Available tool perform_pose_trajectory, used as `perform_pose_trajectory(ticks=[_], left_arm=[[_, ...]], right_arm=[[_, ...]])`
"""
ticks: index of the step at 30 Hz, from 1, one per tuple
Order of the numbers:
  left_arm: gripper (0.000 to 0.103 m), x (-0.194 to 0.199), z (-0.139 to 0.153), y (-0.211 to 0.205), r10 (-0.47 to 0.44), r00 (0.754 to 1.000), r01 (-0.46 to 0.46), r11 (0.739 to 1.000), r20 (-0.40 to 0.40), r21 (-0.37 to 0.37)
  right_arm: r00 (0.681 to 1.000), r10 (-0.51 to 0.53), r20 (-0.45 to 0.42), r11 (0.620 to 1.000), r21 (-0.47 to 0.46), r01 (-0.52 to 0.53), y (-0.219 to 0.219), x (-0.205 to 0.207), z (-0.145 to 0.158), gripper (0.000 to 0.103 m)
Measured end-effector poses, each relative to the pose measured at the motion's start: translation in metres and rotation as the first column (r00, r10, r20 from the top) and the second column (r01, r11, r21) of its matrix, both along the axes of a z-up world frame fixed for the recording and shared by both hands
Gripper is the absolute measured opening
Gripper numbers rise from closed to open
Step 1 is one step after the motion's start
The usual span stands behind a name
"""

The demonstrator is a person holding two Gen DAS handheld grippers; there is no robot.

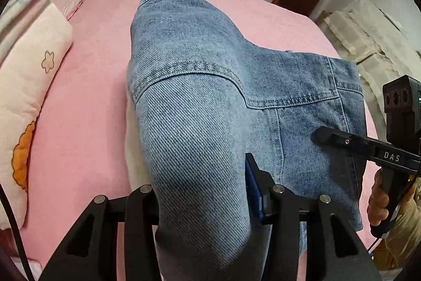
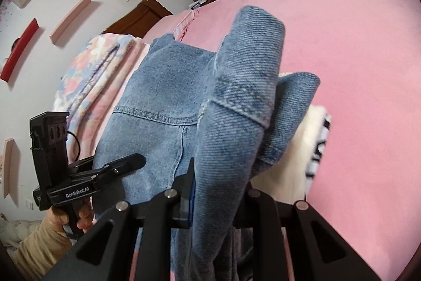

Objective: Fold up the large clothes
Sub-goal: 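Carry the bundle with both tools onto the stack of folded clothes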

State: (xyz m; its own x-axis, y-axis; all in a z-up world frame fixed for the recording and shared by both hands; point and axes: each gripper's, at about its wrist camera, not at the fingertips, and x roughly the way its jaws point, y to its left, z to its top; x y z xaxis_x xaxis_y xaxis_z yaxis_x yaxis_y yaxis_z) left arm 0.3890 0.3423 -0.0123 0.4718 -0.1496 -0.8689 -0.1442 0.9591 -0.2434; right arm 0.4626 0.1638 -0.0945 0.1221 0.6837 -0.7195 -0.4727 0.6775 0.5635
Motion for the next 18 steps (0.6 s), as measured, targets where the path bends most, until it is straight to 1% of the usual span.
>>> perform_pose_trajectory(ticks=[2,3,5,6,7,8,9,10,11,13,15,16,18], left_arm=[[0.045,0.002,-0.017,0.012,0.013,1.000,-0.013,1.000,-0.014,-0.018],[0.046,0.007,-0.030,0.017,0.031,0.999,-0.032,0.999,-0.034,-0.034],[0.051,0.006,-0.048,0.014,0.040,0.998,-0.041,0.999,-0.049,-0.026],[0.053,0.008,-0.054,0.015,0.040,0.998,-0.040,0.999,-0.046,-0.010],[0.057,0.011,-0.060,0.017,0.041,0.998,-0.041,0.999,-0.048,0.005],[0.061,0.015,-0.066,0.021,0.045,0.997,-0.045,0.999,-0.059,0.003],[0.063,0.018,-0.070,0.023,0.048,0.996,-0.049,0.999,-0.069,-0.013],[0.069,0.018,-0.071,0.024,0.053,0.996,-0.054,0.998,-0.075,-0.020],[0.072,0.016,-0.068,0.020,0.055,0.995,-0.057,0.998,-0.078,-0.020],[0.072,0.016,-0.065,0.019,0.048,0.996,-0.048,0.999,-0.081,0.001],[0.072,0.011,-0.053,0.009,0.048,0.996,-0.045,0.998,-0.076,0.040],[0.072,0.007,-0.045,0.005,0.049,0.997,-0.045,0.997,-0.061,0.058],[0.072,0.001,-0.027,0.000,0.048,0.999,-0.046,0.996,-0.019,0.072]], right_arm=[[1.000,-0.009,-0.005,0.999,-0.032,0.008,0.009,0.013,-0.018,0.019],[1.000,-0.010,-0.003,0.999,-0.047,0.009,0.014,0.019,-0.024,0.019],[1.000,-0.011,-0.007,0.996,-0.086,0.010,0.021,0.027,-0.043,0.021],[1.000,-0.025,-0.010,0.991,-0.128,0.024,0.021,0.030,-0.056,0.023],[0.999,-0.037,-0.009,0.987,-0.154,0.035,0.018,0.032,-0.063,0.027],[0.999,-0.048,-0.007,0.986,-0.159,0.046,0.017,0.035,-0.066,0.029],[0.998,-0.061,-0.011,0.987,-0.148,0.059,0.014,0.037,-0.069,0.030],[0.997,-0.070,-0.018,0.988,-0.142,0.067,0.011,0.038,-0.069,0.030],[0.997,-0.076,-0.014,0.987,-0.145,0.073,0.008,0.037,-0.067,0.031],[0.997,-0.067,0.032,0.982,-0.172,0.071,0.003,0.031,-0.058,0.036],[0.997,-0.044,0.069,0.978,-0.203,0.057,0.001,0.023,-0.047,0.037],[0.996,-0.036,0.087,0.975,-0.217,0.054,-0.003,0.018,-0.043,0.038],[0.991,-0.028,0.131,0.967,-0.247,0.060,-0.008,0.008,-0.030,0.038]])
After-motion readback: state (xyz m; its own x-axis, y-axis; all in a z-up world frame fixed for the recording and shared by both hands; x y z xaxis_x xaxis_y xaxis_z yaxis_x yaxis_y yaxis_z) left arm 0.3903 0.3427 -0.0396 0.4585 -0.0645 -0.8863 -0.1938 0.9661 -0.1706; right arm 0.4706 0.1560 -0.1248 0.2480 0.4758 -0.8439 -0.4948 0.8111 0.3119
